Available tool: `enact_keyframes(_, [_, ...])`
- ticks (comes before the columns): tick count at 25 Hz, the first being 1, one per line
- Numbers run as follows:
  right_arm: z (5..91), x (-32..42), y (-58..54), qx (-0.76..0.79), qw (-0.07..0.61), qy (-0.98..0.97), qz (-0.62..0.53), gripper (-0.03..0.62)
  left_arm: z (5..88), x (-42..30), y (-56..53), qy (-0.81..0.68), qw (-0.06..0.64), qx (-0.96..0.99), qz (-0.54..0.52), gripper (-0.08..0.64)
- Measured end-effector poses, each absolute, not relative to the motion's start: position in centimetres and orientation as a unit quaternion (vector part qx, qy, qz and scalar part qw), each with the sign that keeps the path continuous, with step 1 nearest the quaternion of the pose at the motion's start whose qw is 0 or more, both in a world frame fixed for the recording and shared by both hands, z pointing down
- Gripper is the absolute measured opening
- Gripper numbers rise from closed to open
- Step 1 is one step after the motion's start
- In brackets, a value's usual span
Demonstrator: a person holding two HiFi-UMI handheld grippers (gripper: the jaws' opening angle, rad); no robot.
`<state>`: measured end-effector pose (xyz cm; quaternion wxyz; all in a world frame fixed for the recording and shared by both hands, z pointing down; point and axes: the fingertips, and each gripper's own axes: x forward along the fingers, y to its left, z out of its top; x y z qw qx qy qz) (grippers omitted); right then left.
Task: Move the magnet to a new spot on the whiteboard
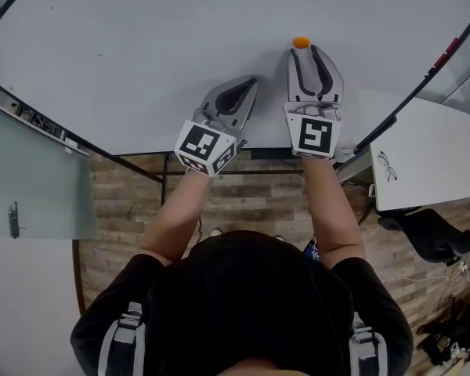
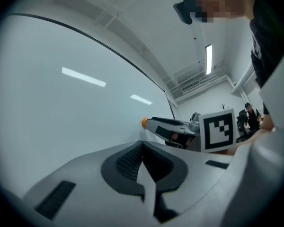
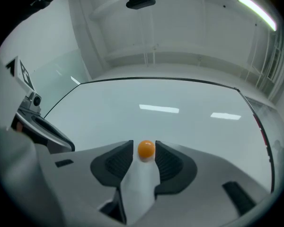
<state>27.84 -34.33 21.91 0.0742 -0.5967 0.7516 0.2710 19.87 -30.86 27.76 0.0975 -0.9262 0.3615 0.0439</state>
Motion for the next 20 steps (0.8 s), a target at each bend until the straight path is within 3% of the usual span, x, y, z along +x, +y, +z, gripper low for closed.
enact_keyframes(20, [21.7,28.1,-35.9,-0.604,0.074,0.745,0.273,0.117,28.1,18.9,-32.0,0.359,0.093,-0.927,0.045,0.005])
